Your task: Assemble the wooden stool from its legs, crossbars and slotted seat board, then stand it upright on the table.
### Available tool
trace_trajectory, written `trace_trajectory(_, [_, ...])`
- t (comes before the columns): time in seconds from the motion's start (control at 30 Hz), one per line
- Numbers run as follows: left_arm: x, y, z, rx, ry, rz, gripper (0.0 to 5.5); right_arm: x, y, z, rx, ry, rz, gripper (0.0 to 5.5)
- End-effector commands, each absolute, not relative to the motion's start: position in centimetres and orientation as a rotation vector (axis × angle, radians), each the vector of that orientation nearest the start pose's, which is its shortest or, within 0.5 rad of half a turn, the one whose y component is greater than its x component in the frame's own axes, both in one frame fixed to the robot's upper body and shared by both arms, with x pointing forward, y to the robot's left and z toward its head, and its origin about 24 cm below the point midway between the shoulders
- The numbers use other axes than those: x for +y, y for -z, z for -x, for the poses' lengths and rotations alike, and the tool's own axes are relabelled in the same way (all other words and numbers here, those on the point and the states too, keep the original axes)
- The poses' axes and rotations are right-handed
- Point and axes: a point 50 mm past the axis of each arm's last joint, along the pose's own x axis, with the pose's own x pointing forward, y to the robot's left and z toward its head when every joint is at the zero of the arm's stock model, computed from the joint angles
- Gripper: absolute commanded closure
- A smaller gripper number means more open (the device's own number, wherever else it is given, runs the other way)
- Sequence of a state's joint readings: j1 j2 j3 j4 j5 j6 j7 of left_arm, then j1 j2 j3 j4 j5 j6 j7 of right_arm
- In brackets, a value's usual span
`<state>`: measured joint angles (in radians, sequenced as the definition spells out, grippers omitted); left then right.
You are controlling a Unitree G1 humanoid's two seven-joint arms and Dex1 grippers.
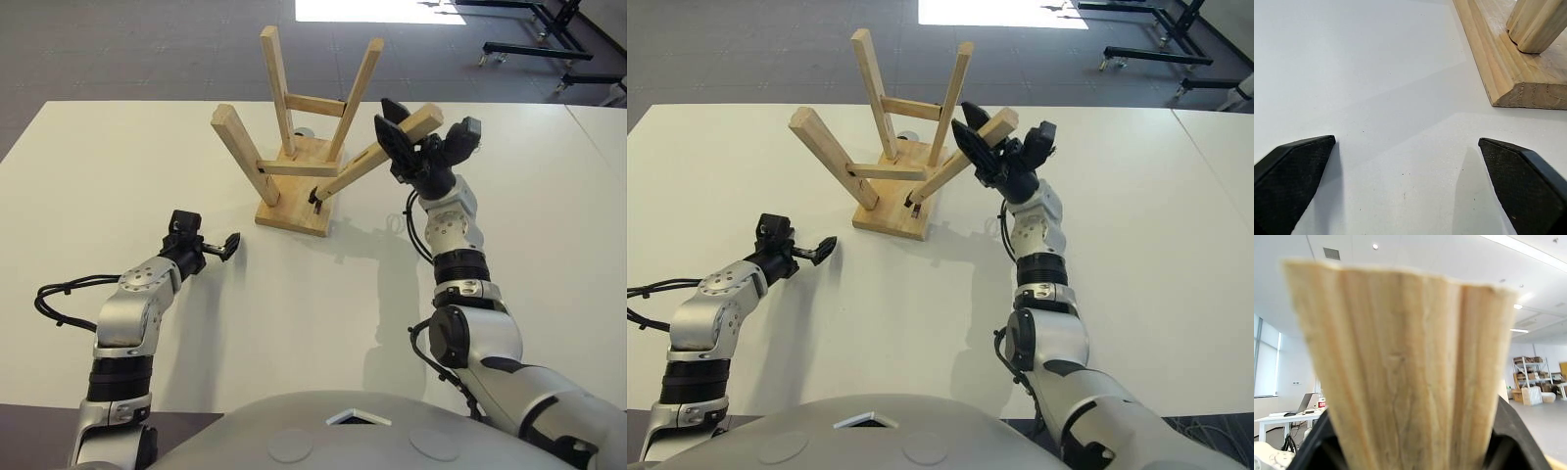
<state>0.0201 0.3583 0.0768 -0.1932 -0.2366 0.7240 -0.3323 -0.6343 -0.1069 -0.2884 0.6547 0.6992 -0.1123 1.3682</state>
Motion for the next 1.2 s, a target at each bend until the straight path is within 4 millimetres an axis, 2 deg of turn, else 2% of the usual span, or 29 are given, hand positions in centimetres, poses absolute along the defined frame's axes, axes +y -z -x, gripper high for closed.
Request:
trace_trajectory(0.03, [20.8, -3.8, -23.7, 0.531, 0.262, -0.032, 0.1, -15.0, -12.5, -33.3, -0.592, -1.151, -0.485, 3.45])
trace_trajectory(0.37, [20.6, -3.6, -23.5, 0.536, 0.264, -0.035, 0.1, -15.9, -10.3, -32.9, -0.518, -1.126, -0.473, 3.45])
trace_trajectory(0.9, [20.5, -3.5, -23.4, 0.54, 0.267, -0.038, 0.1, -16.5, -10.1, -32.9, -0.513, -1.128, -0.443, 3.45])
trace_trajectory(1.2, [20.2, -3.5, -23.6, 0.539, 0.275, -0.042, 0.1, -15.9, -8.9, -32.4, -0.473, -1.147, -0.443, 3.45])
